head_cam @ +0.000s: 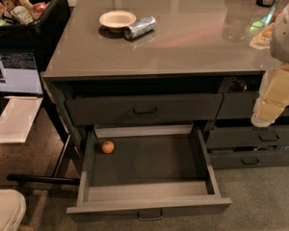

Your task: Pick orange from middle drawer and place on counter

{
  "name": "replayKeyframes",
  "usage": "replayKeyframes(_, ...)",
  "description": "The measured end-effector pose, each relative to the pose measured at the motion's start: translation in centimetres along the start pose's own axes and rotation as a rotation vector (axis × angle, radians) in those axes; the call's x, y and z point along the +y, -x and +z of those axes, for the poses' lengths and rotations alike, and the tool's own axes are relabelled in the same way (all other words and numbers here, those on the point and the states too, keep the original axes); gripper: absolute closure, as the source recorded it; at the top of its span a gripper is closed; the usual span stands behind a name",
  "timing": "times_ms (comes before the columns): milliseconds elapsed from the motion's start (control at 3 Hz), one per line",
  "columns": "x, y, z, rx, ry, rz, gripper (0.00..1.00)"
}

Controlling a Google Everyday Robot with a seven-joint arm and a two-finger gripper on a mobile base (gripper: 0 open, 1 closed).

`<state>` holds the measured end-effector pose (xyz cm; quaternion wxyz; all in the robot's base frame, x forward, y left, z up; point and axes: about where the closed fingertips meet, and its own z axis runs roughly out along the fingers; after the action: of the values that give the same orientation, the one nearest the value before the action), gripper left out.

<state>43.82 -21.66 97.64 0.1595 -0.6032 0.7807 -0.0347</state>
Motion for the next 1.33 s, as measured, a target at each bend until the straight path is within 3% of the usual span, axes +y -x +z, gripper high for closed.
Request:
replayKeyframes(333, -0.1, 0.2, 0.2, -0.005, -0.011, 0.011, 0.00)
replayKeyframes(667, 0.7, -0.3, 4.2, -0.058, 0.012, 0.077, 0.00)
replayKeyframes(1000, 2.5, -0.8, 12.6, -0.160, 0.099, 0.207, 0.00)
replayKeyframes(1333, 7.3, 0.4, 22.0, -0.323, 0.259, 0.346, 0.00)
